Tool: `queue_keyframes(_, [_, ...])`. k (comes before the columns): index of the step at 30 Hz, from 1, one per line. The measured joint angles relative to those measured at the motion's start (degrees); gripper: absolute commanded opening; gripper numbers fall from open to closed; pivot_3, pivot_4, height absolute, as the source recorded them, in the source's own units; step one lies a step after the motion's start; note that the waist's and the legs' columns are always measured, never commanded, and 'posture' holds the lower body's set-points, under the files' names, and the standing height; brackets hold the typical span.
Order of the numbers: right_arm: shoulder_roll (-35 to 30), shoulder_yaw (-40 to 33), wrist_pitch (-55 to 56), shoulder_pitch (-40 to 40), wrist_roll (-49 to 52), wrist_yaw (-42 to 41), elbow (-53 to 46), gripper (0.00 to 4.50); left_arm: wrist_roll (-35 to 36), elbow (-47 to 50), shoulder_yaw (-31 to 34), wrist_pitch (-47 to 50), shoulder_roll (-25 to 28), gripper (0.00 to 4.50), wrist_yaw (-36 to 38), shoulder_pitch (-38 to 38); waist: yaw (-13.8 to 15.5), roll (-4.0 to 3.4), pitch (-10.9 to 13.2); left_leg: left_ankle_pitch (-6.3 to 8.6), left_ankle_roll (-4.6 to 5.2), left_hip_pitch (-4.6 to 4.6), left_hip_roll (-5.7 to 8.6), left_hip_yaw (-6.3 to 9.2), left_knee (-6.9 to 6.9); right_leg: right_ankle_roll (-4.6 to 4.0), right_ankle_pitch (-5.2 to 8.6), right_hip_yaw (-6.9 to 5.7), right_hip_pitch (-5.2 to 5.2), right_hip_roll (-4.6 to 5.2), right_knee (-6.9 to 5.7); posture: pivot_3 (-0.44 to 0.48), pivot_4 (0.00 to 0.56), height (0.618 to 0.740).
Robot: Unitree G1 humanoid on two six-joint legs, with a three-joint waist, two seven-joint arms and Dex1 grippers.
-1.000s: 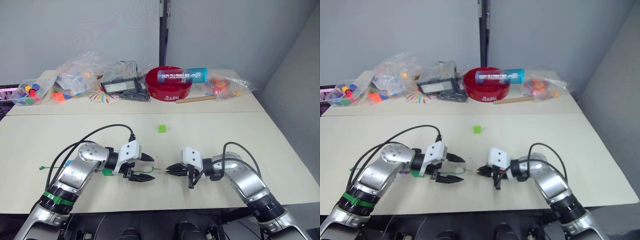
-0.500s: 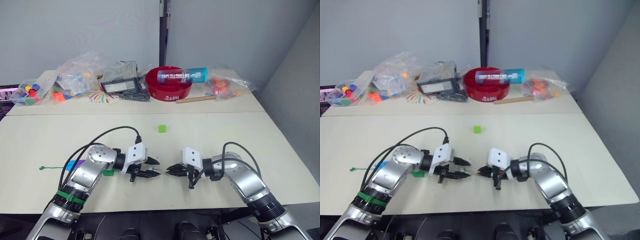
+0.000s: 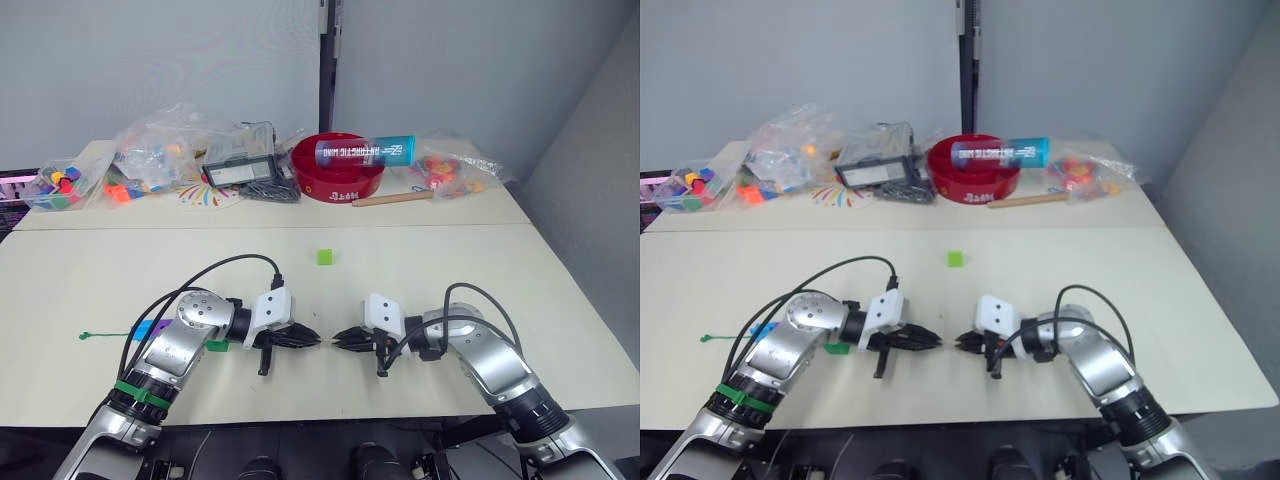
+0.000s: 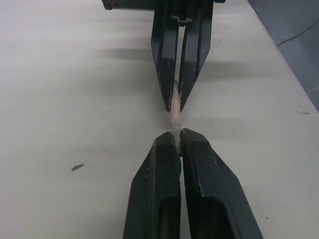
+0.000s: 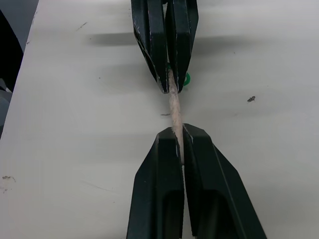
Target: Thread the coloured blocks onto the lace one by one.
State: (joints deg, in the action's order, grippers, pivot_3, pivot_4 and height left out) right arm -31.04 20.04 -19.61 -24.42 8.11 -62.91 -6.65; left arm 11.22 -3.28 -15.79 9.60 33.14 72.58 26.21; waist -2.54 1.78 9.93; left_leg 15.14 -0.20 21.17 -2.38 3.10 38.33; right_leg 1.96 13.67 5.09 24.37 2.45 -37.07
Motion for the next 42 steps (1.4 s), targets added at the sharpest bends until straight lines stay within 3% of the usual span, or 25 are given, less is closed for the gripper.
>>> queue_keyframes(1, [0.0,0.0,-0.3,0.0,0.0,0.0,-0.1,0.0,0.0,-0.1,0.0,0.0,0.0,0.06,0.0,0.0,0.0,0.0,0.0,0.0,0.0,0.0,0.0,0.0,0.0,0.0,0.0,0.0,0.0,0.0,0.0,0.0,0.15,0.731])
queue_keyframes(10, [0.6,-1.7,-5.6,0.4,3.9,1.1,-2.5,2.99,0.0,-1.3,0.9,0.0,0.5,0.0,-0.1,0.0,0.1,0.0,0.0,0.0,0.0,0.0,0.0,0.01,0.0,0.0,0.0,0.0,0.0,0.01,0.0,0.0,0.15,0.731])
queue_keyframes(14, [1.6,-7.5,-8.5,0.7,7.3,4.3,-2.7,4.41,0.0,-1.0,1.6,0.0,1.8,0.0,-0.1,-0.7,-0.1,0.0,0.0,0.0,0.0,-0.01,-0.01,0.0,0.0,0.0,0.0,0.0,0.0,0.0,0.0,0.0,0.15,0.731])
queue_keyframes(19, [9.4,-13.5,-8.3,-0.6,5.9,17.7,2.4,4.46,0.0,0.3,2.8,0.6,3.9,0.0,-0.6,-3.4,-0.3,-0.01,0.0,0.0,0.0,-0.02,-0.02,-0.01,-0.03,-0.01,-0.01,0.01,0.02,-0.01,-0.03,0.0,0.15,0.731])
queue_keyframes(27, [25.5,-11.3,-1.6,-4.1,-4.3,40.5,15.8,4.46,0.1,3.0,4.0,2.2,5.2,0.0,-2.3,-5.3,-0.2,-0.02,0.0,0.0,-0.01,0.02,-0.02,-0.02,-0.06,-0.03,-0.02,0.01,0.1,0.02,-0.04,0.0,0.15,0.731])
queue_keyframes(32, [31.3,-12.3,4.9,-10.0,-8.1,52.5,28.0,4.46,0.2,4.8,4.6,3.4,5.7,0.0,-2.9,-6.5,-0.4,-0.03,0.0,0.0,-0.01,0.02,-0.02,0.0,-0.08,-0.04,-0.02,-0.01,0.12,0.04,-0.05,0.0,0.15,0.731])
queue_keyframes(42, [36.4,-16.3,16.2,-23.8,-8.8,60.4,54.5,4.46,0.4,7.3,5.7,5.2,6.4,0.0,-4.4,-7.6,-1.9,-0.05,0.0,0.0,-0.01,-0.07,-0.03,0.01,-0.27,-0.1,-0.06,0.0,0.15,0.03,-0.1,0.0,0.15,0.731])
